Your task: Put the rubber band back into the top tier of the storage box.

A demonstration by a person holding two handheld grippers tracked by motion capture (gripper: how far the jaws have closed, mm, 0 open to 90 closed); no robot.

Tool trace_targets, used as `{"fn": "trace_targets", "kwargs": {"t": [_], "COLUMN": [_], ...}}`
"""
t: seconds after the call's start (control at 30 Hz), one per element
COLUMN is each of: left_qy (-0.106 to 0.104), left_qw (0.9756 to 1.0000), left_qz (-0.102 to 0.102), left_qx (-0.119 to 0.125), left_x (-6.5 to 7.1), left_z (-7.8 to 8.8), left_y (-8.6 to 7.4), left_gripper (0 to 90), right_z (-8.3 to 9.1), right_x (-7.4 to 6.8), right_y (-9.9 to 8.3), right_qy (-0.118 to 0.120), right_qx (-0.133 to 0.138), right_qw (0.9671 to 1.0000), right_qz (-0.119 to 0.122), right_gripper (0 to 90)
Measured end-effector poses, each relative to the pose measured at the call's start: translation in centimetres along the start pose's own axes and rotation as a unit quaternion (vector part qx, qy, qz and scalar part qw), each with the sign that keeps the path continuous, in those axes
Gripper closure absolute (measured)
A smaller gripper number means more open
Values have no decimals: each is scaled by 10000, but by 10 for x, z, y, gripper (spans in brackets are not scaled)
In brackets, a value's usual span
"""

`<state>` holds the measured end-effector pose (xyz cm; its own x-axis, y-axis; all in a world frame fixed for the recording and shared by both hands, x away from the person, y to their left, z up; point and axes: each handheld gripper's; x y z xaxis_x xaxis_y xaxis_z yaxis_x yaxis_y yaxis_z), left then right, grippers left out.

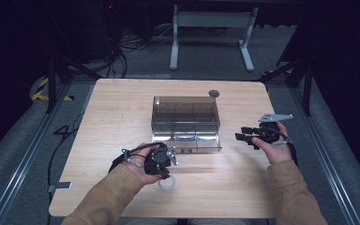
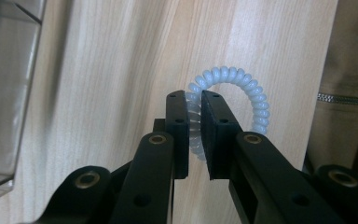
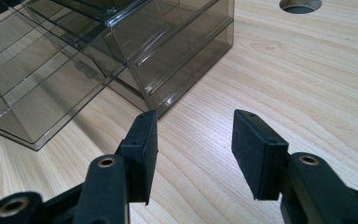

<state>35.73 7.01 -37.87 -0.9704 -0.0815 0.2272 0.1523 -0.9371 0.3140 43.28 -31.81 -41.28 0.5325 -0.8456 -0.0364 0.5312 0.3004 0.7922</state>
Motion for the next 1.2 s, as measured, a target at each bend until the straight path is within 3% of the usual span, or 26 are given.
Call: {"fn": "trace_targets", "kwargs": {"t": [0.27, 0.9, 1.2], "left_qy": [95, 72, 94], "left_qw": [9999, 9997, 9999], "left_qz": [-130, -231, -3], "left_qx": [-36, 78, 138], "left_x": [5, 8, 6], "left_z": [14, 54, 65], "left_y": [11, 43, 51], "left_gripper": [822, 823, 823], "right_z": [0, 1, 1], "right_x": [0, -2, -2], "right_y": [0, -2, -2], "right_qy": [2, -42, -67], "right_qx": [-20, -72, -70], "right_qw": [10000, 9999, 9999], "right_qz": [-7, 57, 73], "right_gripper": [520, 517, 516]}}
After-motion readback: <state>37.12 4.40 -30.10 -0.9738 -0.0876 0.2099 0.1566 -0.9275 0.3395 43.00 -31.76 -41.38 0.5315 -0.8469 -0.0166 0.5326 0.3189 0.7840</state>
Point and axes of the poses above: each handheld gripper's, and its own axes: z roughly backward along the jaws, y roughly out of its top, x roughly to its right, and after that the axes turned 12 degrees about -y, right-handed
